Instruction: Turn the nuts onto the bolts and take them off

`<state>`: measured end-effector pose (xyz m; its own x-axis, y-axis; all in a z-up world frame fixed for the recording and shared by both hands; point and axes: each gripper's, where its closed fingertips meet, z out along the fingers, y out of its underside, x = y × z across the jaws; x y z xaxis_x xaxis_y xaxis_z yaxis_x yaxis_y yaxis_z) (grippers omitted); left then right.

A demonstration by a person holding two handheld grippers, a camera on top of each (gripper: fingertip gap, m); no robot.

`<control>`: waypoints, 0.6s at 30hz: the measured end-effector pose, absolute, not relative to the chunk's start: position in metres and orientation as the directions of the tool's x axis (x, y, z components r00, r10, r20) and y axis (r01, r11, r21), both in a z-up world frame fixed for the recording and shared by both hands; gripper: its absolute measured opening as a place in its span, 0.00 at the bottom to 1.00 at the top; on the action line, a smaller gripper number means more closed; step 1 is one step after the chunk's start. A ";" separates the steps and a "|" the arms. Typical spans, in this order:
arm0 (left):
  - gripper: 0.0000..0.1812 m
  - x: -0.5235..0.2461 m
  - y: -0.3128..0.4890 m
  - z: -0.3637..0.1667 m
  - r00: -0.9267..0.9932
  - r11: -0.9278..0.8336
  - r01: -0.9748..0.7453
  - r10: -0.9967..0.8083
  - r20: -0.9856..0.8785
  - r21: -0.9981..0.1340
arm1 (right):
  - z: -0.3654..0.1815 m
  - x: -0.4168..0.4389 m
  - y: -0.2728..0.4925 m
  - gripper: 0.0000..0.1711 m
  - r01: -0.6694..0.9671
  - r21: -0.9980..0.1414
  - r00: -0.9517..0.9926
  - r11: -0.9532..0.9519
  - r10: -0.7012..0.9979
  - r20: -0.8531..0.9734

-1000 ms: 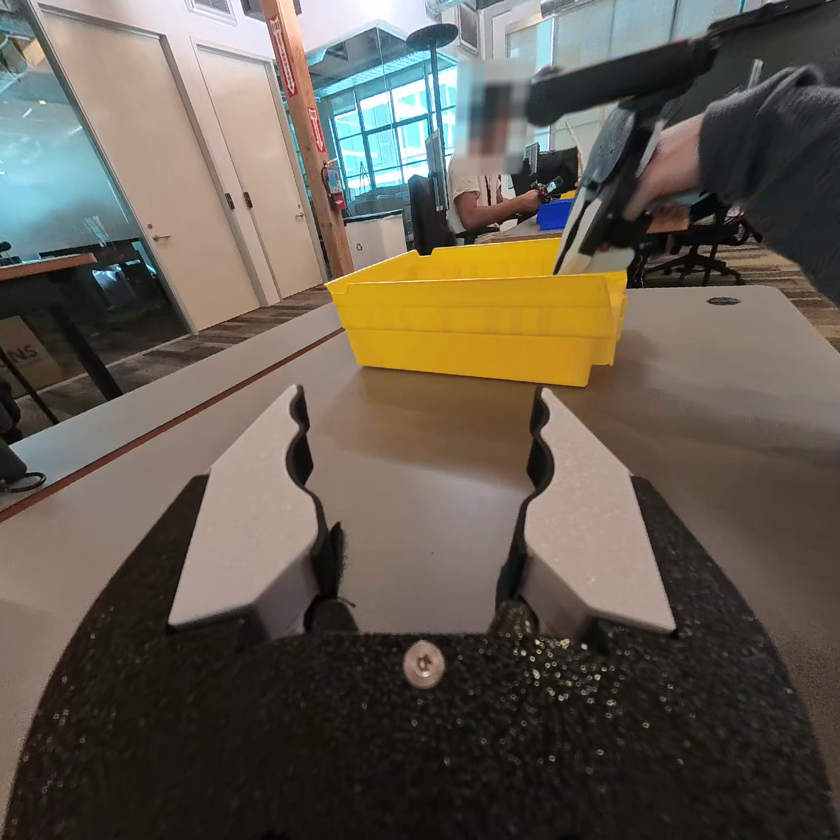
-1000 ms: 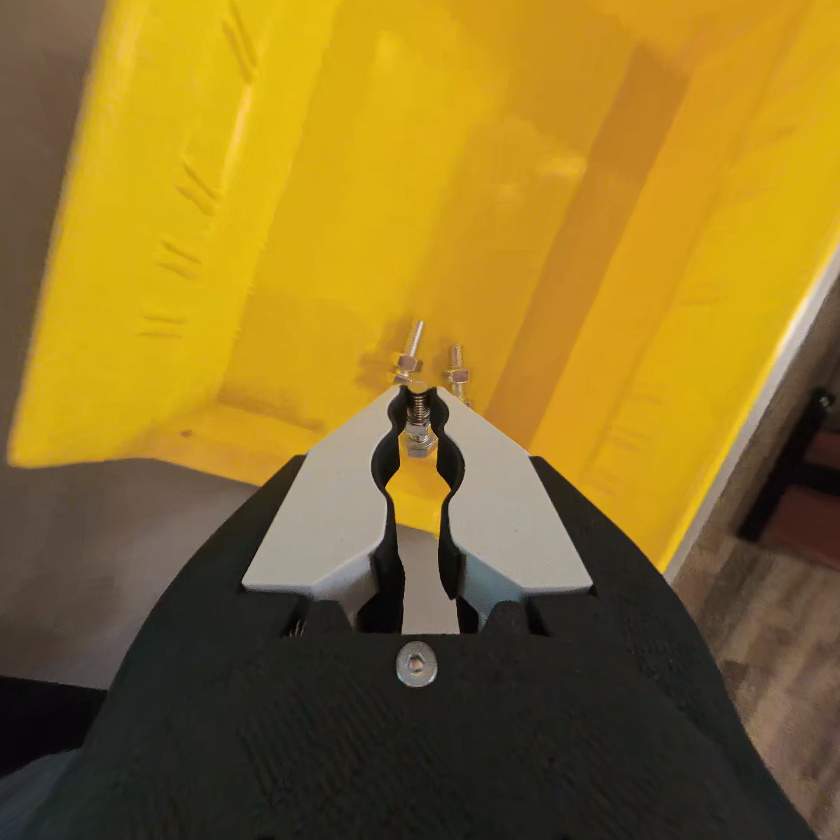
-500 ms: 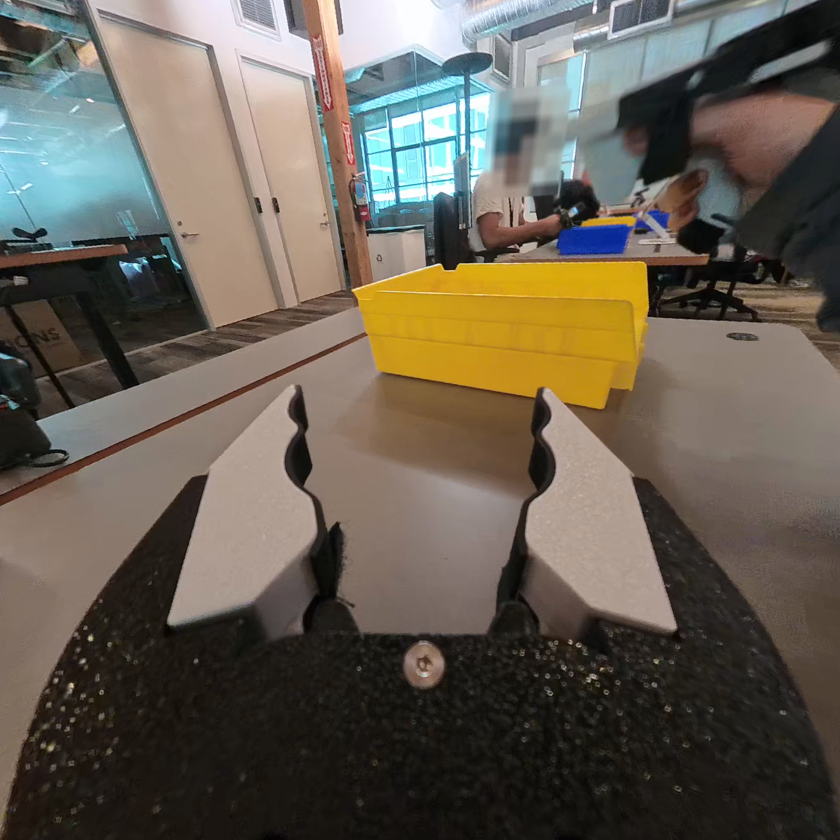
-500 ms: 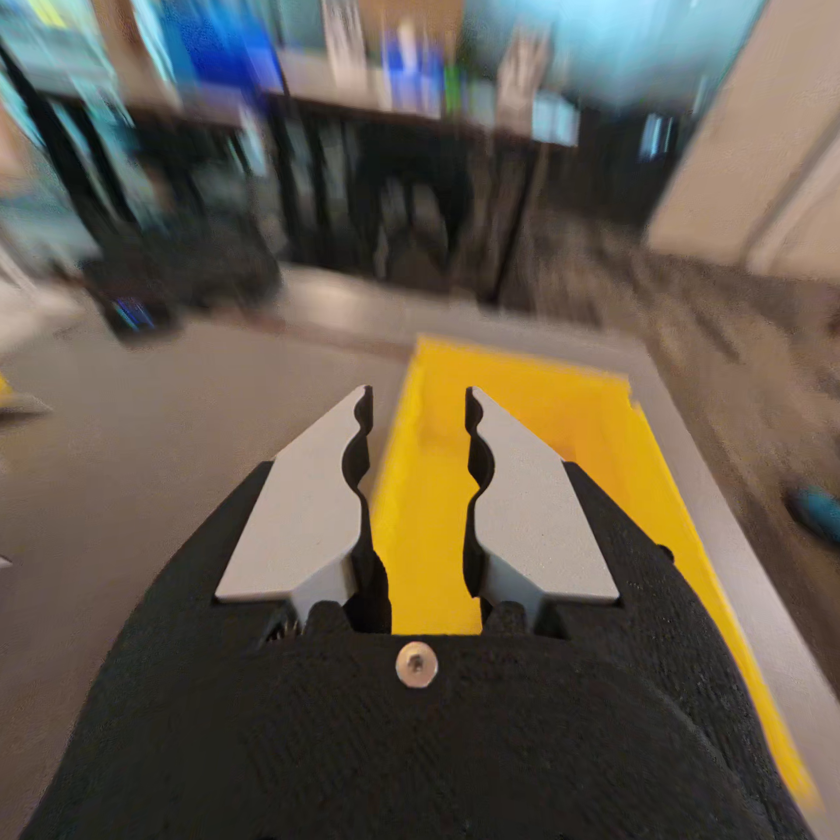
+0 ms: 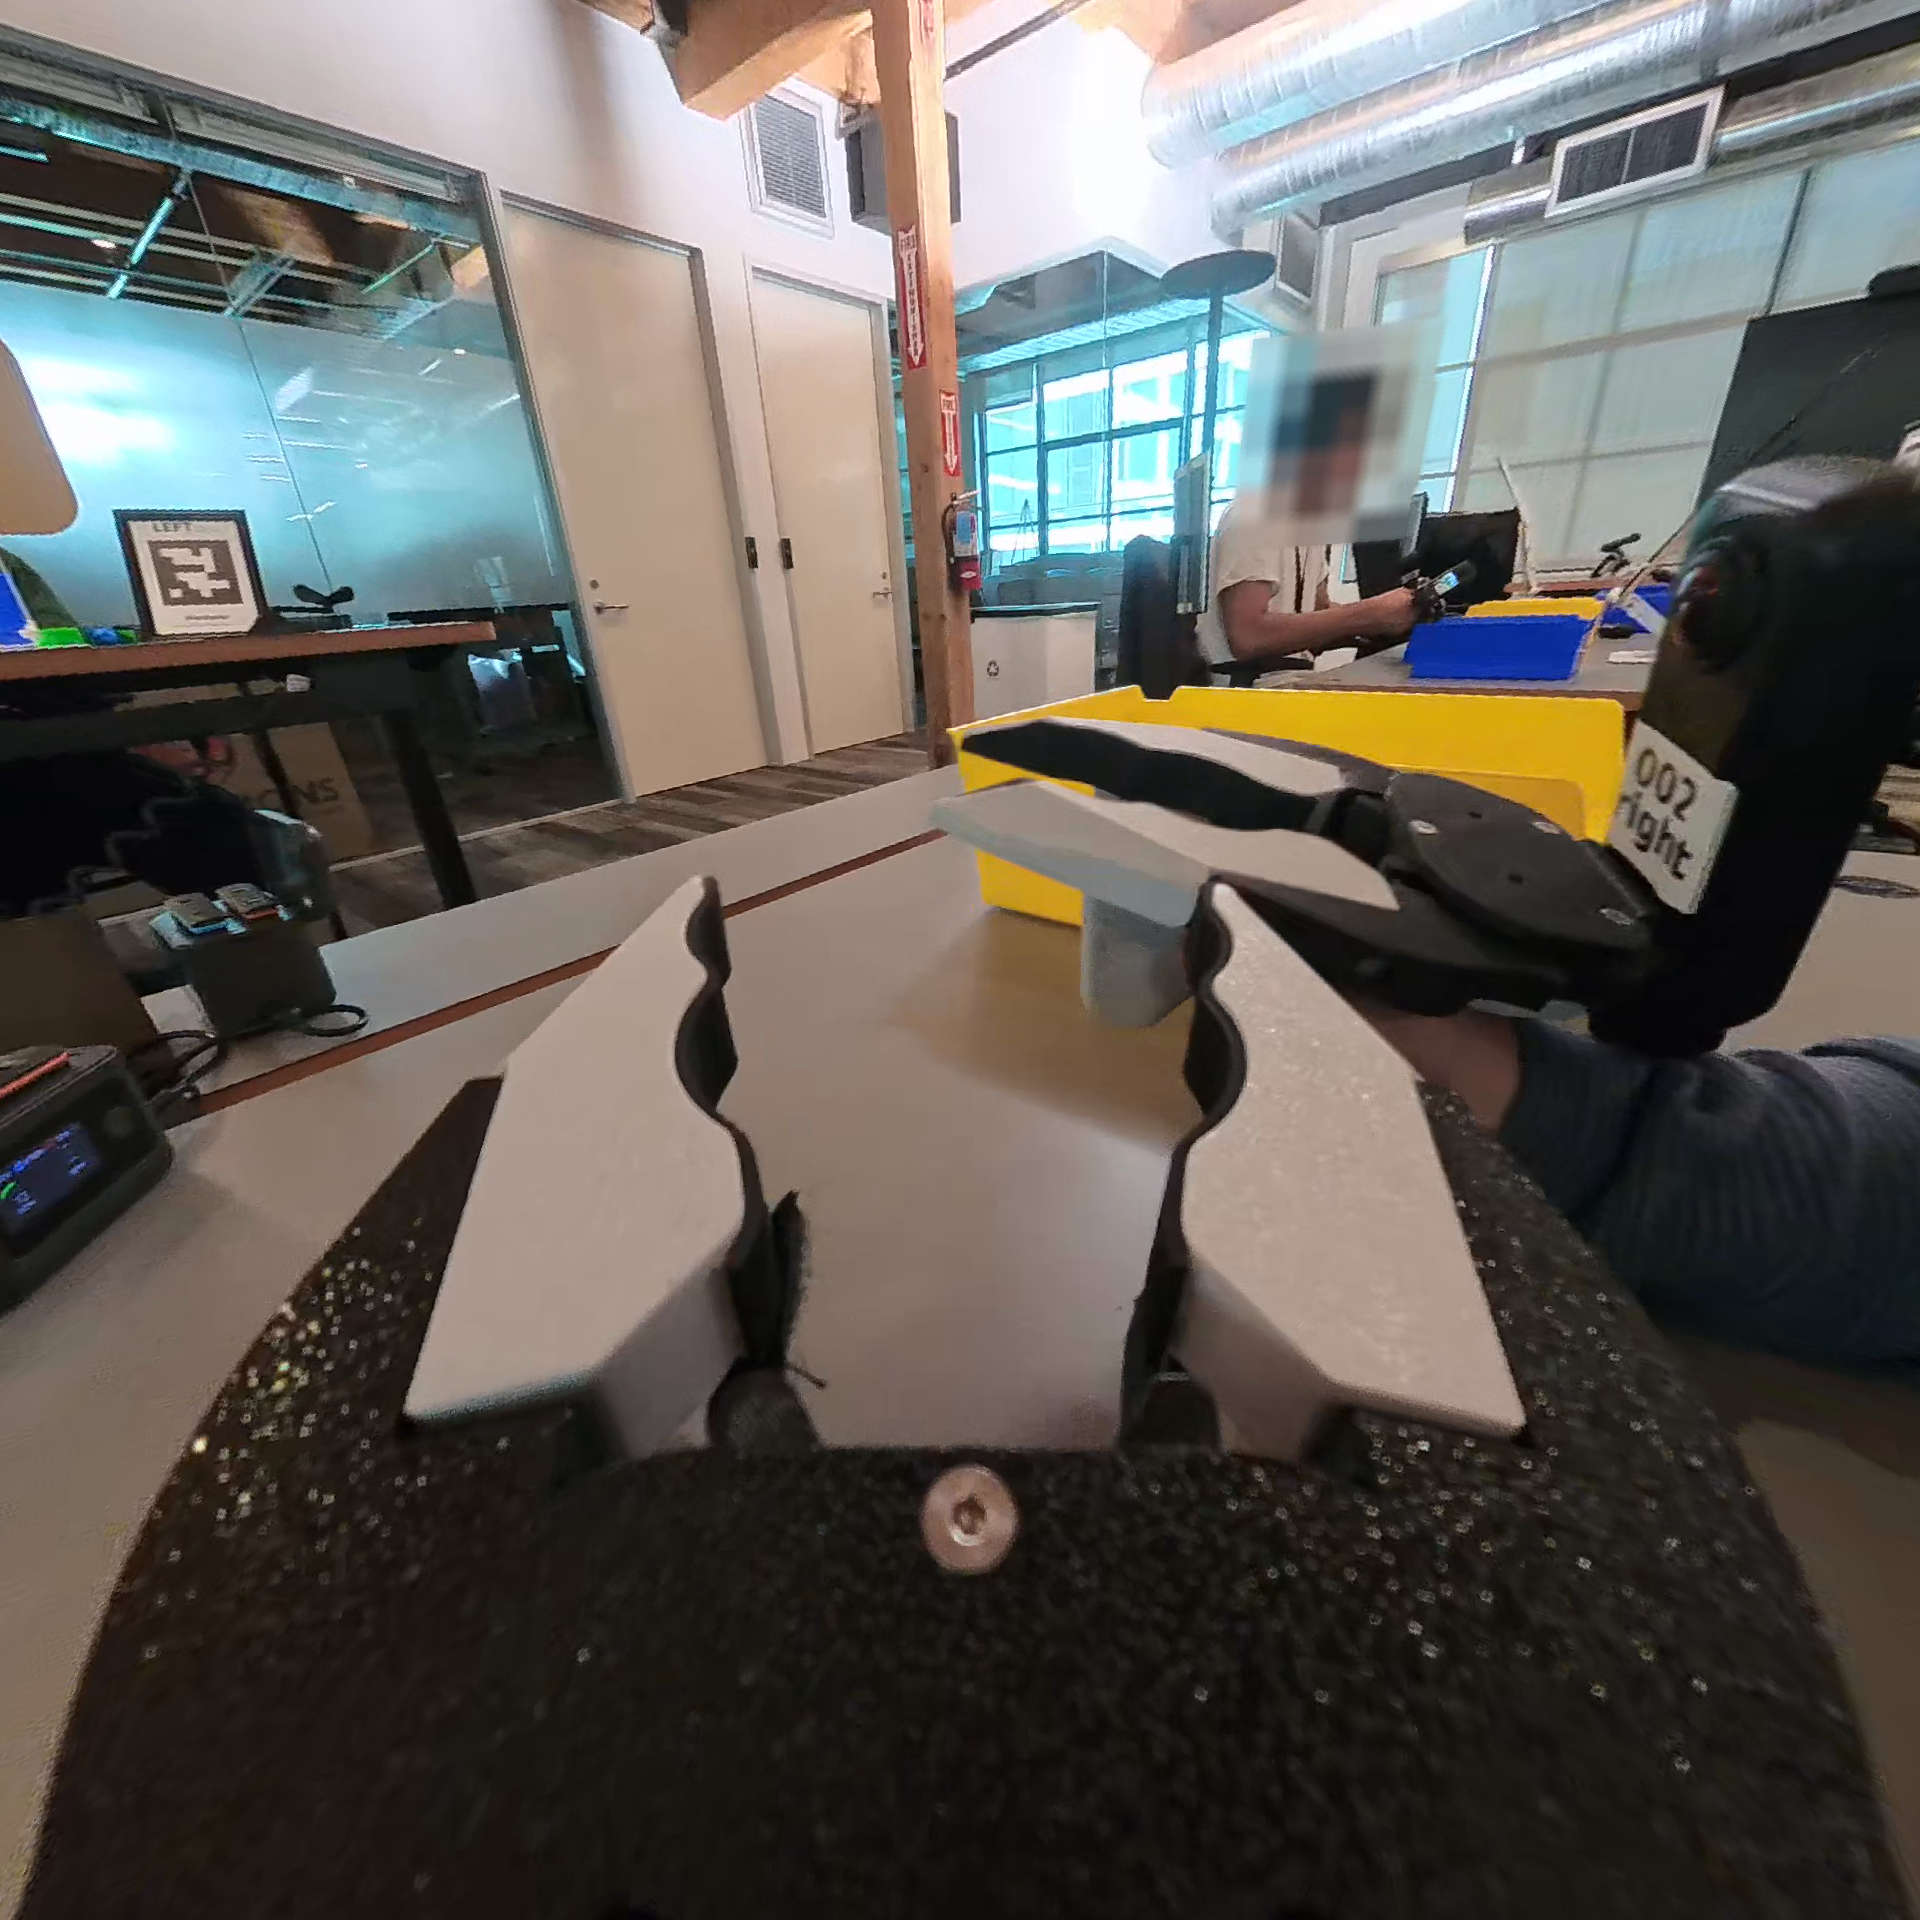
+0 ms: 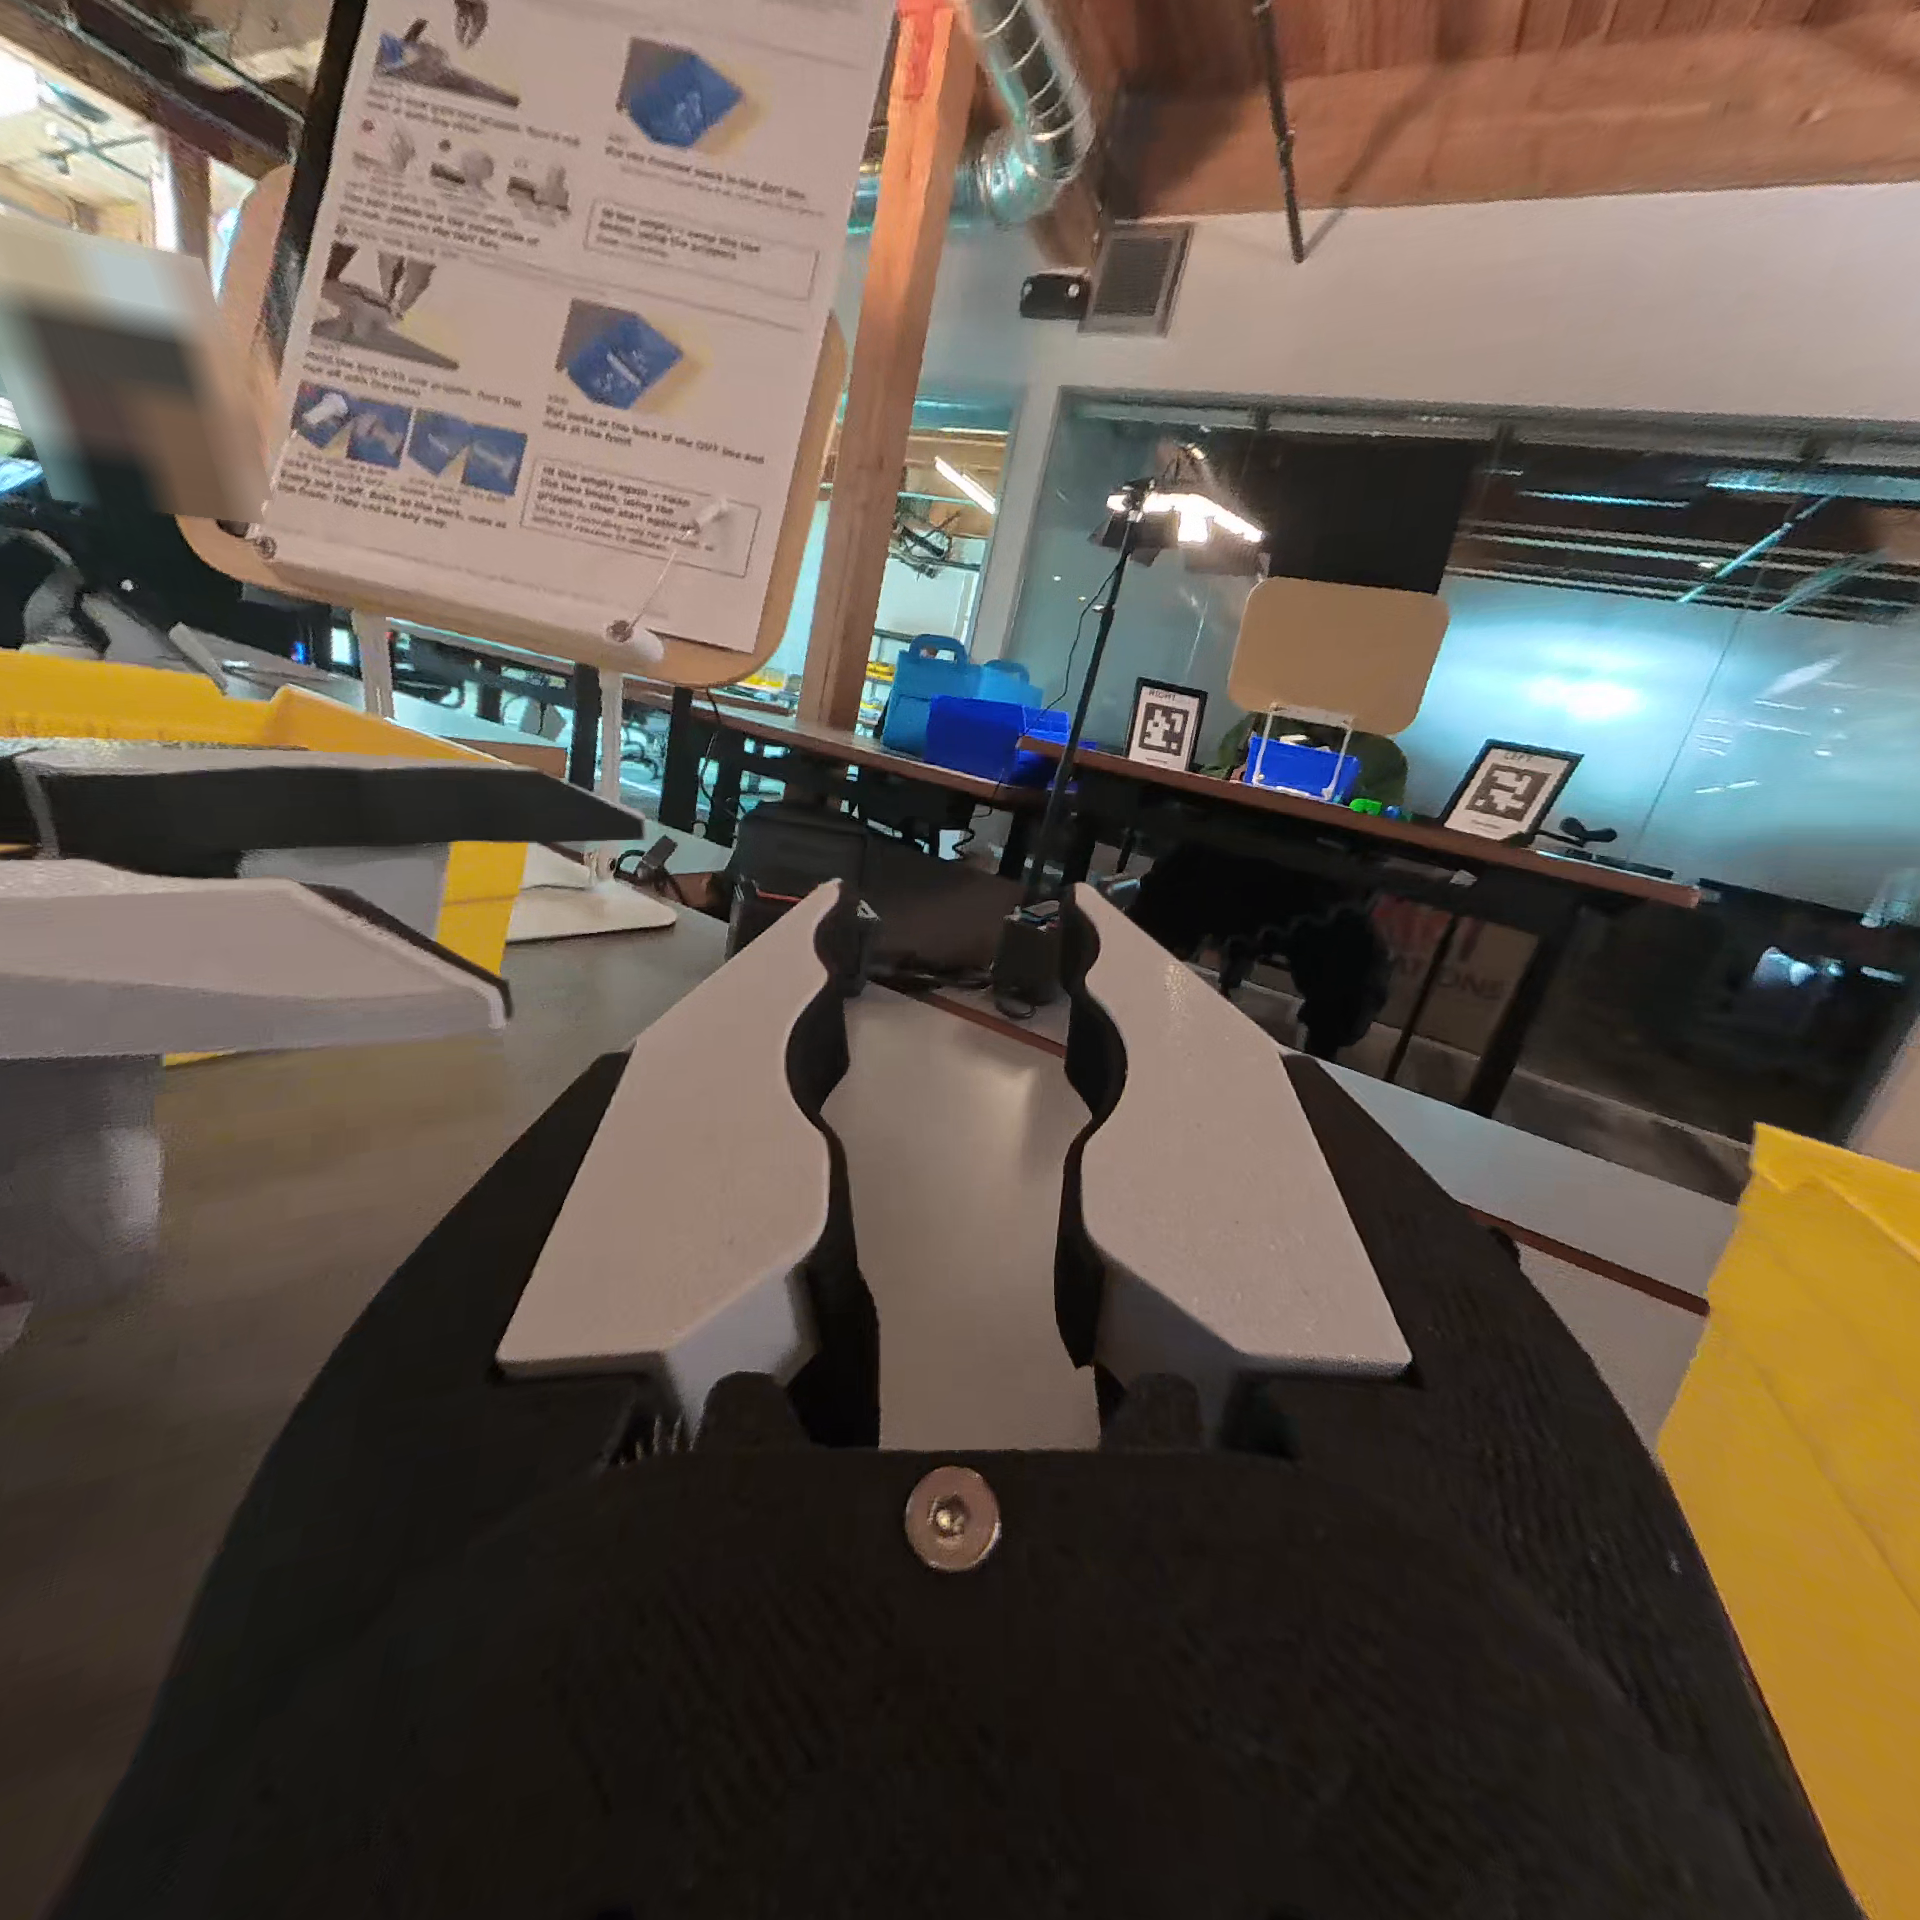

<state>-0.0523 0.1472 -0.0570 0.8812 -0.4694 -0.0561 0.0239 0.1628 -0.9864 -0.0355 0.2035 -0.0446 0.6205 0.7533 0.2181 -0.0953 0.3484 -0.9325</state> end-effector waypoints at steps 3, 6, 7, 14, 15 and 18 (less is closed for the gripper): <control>0.48 -0.056 0.145 -0.052 0.889 0.182 0.010 -0.452 -0.075 -0.983 | -0.042 -0.030 0.198 0.18 -0.079 -0.916 0.621 0.393 0.738 0.264; 0.48 -0.051 0.129 -0.027 0.888 0.226 0.006 -0.449 -0.098 -0.974 | -0.043 -0.027 0.192 0.15 -0.030 -0.894 0.621 0.447 0.709 0.334; 0.48 -0.047 0.119 -0.013 0.879 0.232 0.038 -0.470 -0.078 -0.972 | -0.044 -0.026 0.191 0.14 -0.021 -0.893 0.622 0.449 0.705 0.341; 0.28 -0.114 0.051 0.053 0.876 0.154 0.168 -0.476 0.077 -0.974 | -0.057 -0.040 0.189 0.13 -0.002 -0.910 0.553 0.414 0.759 0.344; 0.28 -0.139 0.048 0.057 0.889 0.137 0.162 -0.451 0.084 -0.977 | -0.060 -0.044 0.185 0.13 0.006 -0.910 0.524 0.414 0.774 0.356; 0.30 -0.222 0.056 0.047 0.947 -0.020 0.011 -0.321 0.016 -1.000 | -0.064 -0.052 0.176 0.13 0.026 -0.895 0.475 0.445 0.782 0.403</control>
